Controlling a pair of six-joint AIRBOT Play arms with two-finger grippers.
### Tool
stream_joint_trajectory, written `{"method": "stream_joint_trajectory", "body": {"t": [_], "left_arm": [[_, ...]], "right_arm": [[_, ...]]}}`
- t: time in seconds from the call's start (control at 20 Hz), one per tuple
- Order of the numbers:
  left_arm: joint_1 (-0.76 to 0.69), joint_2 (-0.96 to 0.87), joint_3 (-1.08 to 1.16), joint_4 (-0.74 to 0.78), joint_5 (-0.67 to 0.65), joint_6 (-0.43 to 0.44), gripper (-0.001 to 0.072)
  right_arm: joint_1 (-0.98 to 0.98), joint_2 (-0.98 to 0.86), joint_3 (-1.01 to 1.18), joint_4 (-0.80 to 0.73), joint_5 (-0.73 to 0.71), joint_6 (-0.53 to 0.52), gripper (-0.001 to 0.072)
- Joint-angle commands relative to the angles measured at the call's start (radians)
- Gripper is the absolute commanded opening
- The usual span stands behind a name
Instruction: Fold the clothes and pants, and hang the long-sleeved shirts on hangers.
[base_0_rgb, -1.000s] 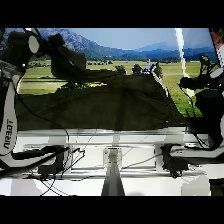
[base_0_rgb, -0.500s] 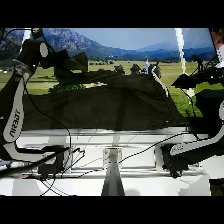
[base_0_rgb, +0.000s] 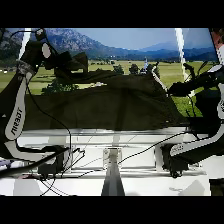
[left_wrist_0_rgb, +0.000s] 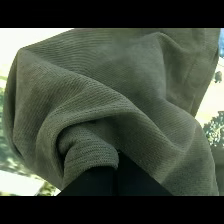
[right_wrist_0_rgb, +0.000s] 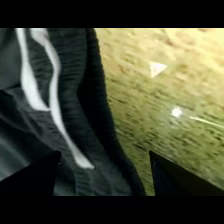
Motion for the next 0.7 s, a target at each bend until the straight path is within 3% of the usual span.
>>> {"method": "stream_joint_trajectory", "body": {"t": [0.0, 0.15, 0.2, 0.25, 0.3, 0.35, 0.65], "left_arm": [[-0.008, -0.001, 0.0, -0.002, 0.004, 0.016, 0.0023], [-0.008, -0.001, 0.0, -0.003, 0.019, 0.015, 0.0023], [-0.008, -0.001, 0.0, -0.003, 0.019, 0.016, 0.0023], [-0.008, -0.001, 0.0, -0.003, 0.019, 0.015, 0.0023], [-0.008, -0.001, 0.0, -0.003, 0.019, 0.015, 0.0023], [-0.008, 0.0, 0.0, -0.003, 0.019, 0.015, 0.0023], [0.037, 0.057, 0.004, -0.091, 0.056, 0.038, 0.0022]], "right_arm": [[0.042, -0.006, -0.063, 0.016, -0.017, -0.029, 0.0632], [0.1, -0.006, -0.092, 0.103, -0.002, -0.085, 0.0618], [0.124, -0.006, -0.092, 0.132, -0.014, -0.148, 0.0577], [0.145, -0.005, -0.092, 0.146, -0.051, -0.229, 0.0446], [0.165, -0.005, -0.087, 0.143, -0.088, -0.274, 0.0229], [0.176, -0.005, -0.079, 0.14, -0.099, -0.273, 0.0059], [0.09, 0.044, -0.009, 0.064, -0.102, -0.222, 0.0049]]}}
